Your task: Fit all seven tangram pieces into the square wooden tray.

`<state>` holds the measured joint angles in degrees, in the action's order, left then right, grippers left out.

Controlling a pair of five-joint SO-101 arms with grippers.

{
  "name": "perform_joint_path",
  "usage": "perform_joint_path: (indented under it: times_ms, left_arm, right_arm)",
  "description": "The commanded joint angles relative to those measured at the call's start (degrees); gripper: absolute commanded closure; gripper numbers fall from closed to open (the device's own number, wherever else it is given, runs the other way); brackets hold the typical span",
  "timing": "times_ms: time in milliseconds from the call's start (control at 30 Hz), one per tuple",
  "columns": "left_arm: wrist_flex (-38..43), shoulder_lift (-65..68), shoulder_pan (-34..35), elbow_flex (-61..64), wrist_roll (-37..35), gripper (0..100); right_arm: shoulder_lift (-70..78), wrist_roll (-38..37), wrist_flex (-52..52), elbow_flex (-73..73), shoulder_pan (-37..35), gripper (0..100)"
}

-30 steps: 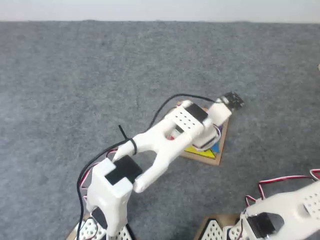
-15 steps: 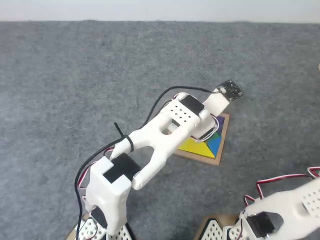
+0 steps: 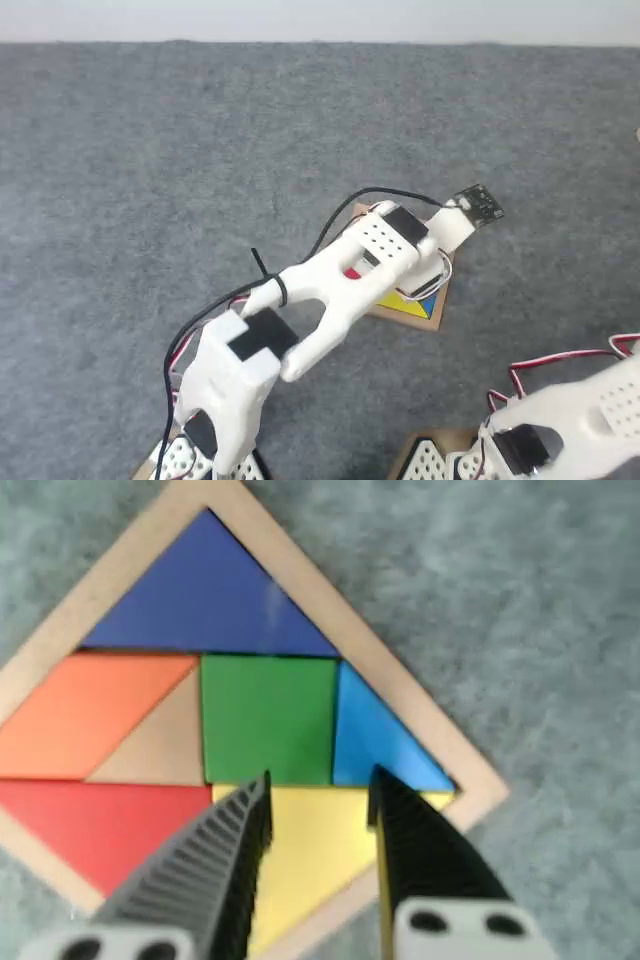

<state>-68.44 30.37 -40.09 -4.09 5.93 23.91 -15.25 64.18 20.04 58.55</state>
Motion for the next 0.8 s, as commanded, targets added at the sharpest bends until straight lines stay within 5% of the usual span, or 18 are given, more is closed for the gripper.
perform_joint_path:
  times_ms: [0,400,633,767]
  left_arm:
    - [1.1,2.0,0.3,-1.9,-0.1,85]
    - [-5.9,-13.5,1.2,-3.6,-1.3,88]
    - [-9.1,-29.4,7.6,0.9,-6.5,88]
    - [-4.0,-42.6,10.1,12.9,-6.2,89]
  right_arm:
    - [-4.4,-0.1,1.5,3.1,-0.8,92.9]
    - [-12.1,-0.3,6.9,3.3,-2.8,93.3]
    - [-31.3,-0.5,20.0,1.5,-9.9,93.4]
    - [-41.4,-0.5,23.0,-7.1,-17.6,93.4]
